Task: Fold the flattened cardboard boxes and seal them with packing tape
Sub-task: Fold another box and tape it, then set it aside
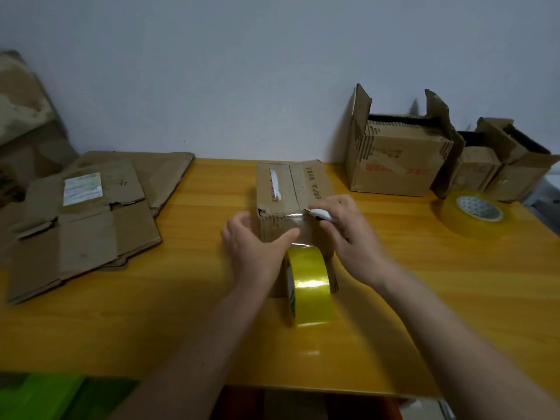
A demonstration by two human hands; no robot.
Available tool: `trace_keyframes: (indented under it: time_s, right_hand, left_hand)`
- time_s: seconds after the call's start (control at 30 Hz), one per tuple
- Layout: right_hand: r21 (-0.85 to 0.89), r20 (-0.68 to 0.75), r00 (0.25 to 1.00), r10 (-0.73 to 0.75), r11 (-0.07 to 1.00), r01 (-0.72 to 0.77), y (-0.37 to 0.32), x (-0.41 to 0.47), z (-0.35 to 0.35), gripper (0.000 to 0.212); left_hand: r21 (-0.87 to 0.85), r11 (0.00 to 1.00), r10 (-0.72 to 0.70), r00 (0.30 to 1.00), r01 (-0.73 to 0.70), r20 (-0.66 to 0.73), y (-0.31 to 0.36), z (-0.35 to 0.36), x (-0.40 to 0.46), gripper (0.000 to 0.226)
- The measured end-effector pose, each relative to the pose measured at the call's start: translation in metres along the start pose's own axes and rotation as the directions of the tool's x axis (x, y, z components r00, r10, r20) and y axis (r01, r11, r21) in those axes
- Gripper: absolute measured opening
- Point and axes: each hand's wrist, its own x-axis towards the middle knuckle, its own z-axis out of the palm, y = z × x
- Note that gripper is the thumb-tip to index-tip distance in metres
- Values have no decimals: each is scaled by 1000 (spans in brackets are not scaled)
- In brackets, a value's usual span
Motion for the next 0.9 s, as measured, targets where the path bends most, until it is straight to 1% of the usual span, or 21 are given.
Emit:
trace_keyframes:
  time_s: [0.03, 0.07, 0.1, 0.17, 0.27, 0.3, 0.37, 0.47, 0.57, 0.7, 0.77, 0.8, 0.87, 0.9]
  right_hand:
    - [-15, -3, 1000, 2, 1000, -2, 0, 0, 1, 35]
    - [-32, -13, 1000, 2, 999, -2, 0, 0, 2, 35]
    - [-53, -27, 1000, 1, 999, -2, -1, -1, 3, 35]
    - [-89, -48, 999, -8, 996, 4, -2, -1, 4, 34]
    - [-143, -79, 996, -40, 989, 28, -5, -4, 5, 29]
    - [-154, -83, 995, -49, 987, 35, -5, -6, 4, 25]
    - [-213, -86, 990, -111, 973, 90, -5, -10, 4, 18]
    - [-320, -44, 979, -198, 931, 174, -2, -12, 5, 18]
    - [-362, -22, 975, -220, 911, 197, -3, -11, 8, 19]
    - [-438, 61, 971, -232, 868, 235, -6, -9, 9, 18]
    - [-452, 42, 980, -197, 871, 194, 2, -13, 2, 19]
    - [-439, 14, 988, -157, 887, 147, 7, -16, -3, 18]
    - [-370, -73, 997, -19, 929, -10, 23, -25, -14, 18]
    - [-311, -120, 989, 85, 943, -119, 32, -29, -17, 19]
  left_hand:
    - [-125, 981, -139, 988, 147, 71, -2, 2, -3, 78]
    - [-218, 938, -242, 958, 271, 152, -5, 4, -2, 69]
    - [-269, 896, -304, 930, 353, 207, -8, 5, 1, 63]
    - [-263, 870, -349, 898, 416, 268, -10, 6, 9, 50]
    - [-251, 836, -362, 834, 488, 416, -6, 10, 10, 20]
    - [-247, 835, -359, 827, 492, 433, -5, 11, 8, 14]
    - [-239, 843, -352, 830, 482, 432, -4, 13, 9, 12]
    - [-251, 836, -351, 828, 487, 437, -3, 12, 10, 9]
    - [-244, 845, -340, 831, 475, 439, -4, 13, 12, 7]
    - [-239, 853, -329, 834, 463, 444, -4, 13, 14, 8]
    - [-251, 855, -313, 836, 455, 450, -4, 13, 15, 4]
    - [-252, 858, -304, 839, 447, 451, -4, 13, 16, 6]
    - [-237, 871, -295, 842, 431, 451, -6, 15, 18, 7]
    - [-227, 875, -294, 842, 427, 453, -6, 15, 18, 6]
